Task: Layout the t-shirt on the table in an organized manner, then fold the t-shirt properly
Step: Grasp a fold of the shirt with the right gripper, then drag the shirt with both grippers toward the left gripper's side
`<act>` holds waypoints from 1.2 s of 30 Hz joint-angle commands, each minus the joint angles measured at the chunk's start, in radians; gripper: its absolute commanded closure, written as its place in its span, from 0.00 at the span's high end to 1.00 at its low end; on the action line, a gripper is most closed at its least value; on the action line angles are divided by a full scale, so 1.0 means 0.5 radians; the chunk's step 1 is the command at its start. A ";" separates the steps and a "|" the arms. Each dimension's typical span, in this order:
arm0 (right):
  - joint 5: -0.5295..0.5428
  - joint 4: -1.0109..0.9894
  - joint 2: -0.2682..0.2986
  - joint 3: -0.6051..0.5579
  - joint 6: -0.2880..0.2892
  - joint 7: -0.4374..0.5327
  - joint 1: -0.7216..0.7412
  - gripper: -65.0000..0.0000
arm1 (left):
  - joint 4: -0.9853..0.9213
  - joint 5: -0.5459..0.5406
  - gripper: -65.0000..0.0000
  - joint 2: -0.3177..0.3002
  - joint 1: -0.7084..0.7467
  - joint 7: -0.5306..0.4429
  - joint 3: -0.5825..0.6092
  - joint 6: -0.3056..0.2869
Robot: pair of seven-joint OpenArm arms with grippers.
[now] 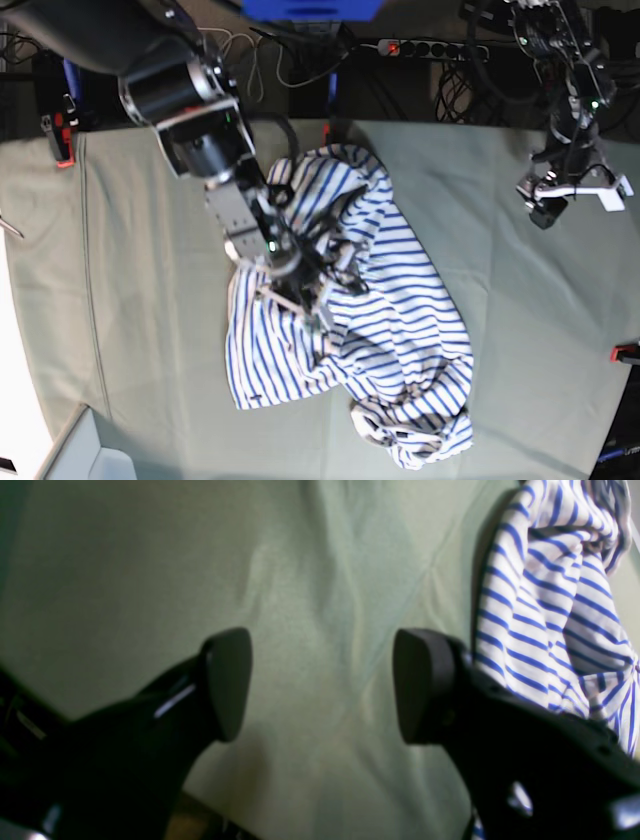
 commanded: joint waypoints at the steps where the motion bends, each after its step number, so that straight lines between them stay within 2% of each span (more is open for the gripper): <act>1: -0.001 0.028 -0.022 -0.044 0.010 -0.039 0.054 0.60 | 0.027 -0.011 0.66 -0.021 -0.012 -0.036 -0.002 -0.016; 5: -0.001 0.028 -0.012 -0.198 0.010 -0.039 0.042 0.60 | 0.027 -0.011 0.66 -0.021 -0.037 -0.036 0.001 -0.016; 7: -0.001 0.037 -0.012 -0.250 0.010 -0.039 0.014 0.56 | 0.027 -0.011 0.66 -0.021 -0.046 -0.033 0.001 -0.016; 9: -0.001 0.037 -0.012 -0.271 0.010 -0.033 0.014 0.44 | 0.027 -0.011 0.66 -0.021 -0.052 -0.030 0.001 -0.016; 13: -0.001 0.110 -0.019 -0.256 0.010 -0.030 0.008 0.03 | 0.027 -0.011 0.66 -0.021 -0.055 -0.027 0.001 -0.016; 14: -0.001 0.169 -0.019 -0.253 0.010 -0.033 0.005 0.00 | 0.027 -0.011 0.66 -0.021 -0.055 -0.023 0.001 -0.016; 17: -0.001 0.426 -0.003 -0.256 0.010 -0.039 -0.069 0.00 | 0.051 -0.014 0.66 -0.012 -0.058 -0.020 0.004 -0.019; 19: -0.001 0.641 0.052 -0.253 0.010 -0.042 -0.133 0.00 | 0.067 -0.020 0.66 0.000 -0.058 -0.020 0.004 -0.019; 22: -0.001 0.951 0.107 -0.253 0.004 -0.042 -0.210 0.00 | 0.128 -0.125 0.66 0.025 -0.043 -0.020 0.078 -0.019; 25: 0.002 1.184 0.153 -0.192 0.001 -0.045 -0.247 0.00 | 0.186 -0.257 0.66 0.013 0.009 -0.020 0.244 -0.019; 27: 0.002 1.273 0.156 -0.109 0.001 -0.112 -0.259 0.00 | 0.214 -0.321 0.66 0.010 0.037 -0.020 0.394 -0.019; 30: 0.005 1.338 0.153 -0.014 0.001 -0.241 -0.250 0.00 | 0.205 -0.330 0.67 0.013 0.059 -0.020 0.593 -0.019; 36: 0.005 1.362 0.156 0.005 0.001 -0.269 -0.274 0.00 | 0.048 -0.327 0.67 0.028 0.031 -0.036 0.913 -0.016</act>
